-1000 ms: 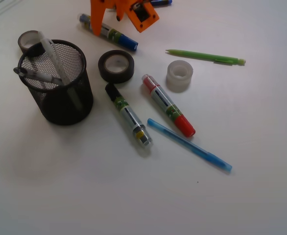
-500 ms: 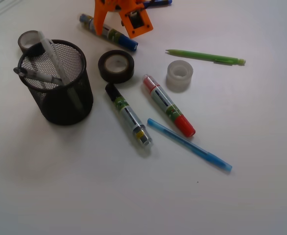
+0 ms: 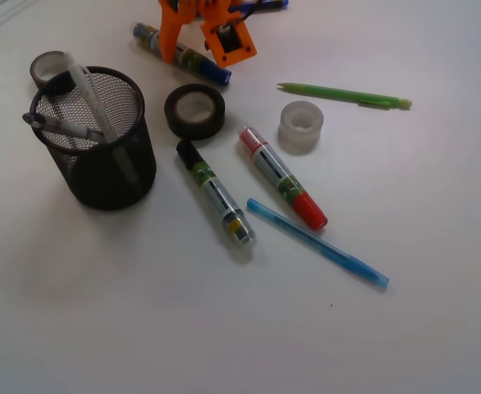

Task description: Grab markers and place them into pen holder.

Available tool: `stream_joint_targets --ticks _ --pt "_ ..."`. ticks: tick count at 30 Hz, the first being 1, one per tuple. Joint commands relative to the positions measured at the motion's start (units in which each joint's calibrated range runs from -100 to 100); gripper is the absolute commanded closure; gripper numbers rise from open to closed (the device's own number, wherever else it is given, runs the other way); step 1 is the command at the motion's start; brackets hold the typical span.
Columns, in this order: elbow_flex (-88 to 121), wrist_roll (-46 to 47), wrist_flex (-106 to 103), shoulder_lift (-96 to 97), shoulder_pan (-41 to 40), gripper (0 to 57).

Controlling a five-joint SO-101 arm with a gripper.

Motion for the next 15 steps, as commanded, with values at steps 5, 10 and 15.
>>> stream_joint_targets --ticks 5,10,15 --pt "-1.3 0.1 -1.6 -0.8 -1.0 33.2" --pt "-0.8 0.1 -1.9 -0.8 -0.9 46.9" --pt "-1.1 1.2 -2.1 -0.8 -1.0 56.8"
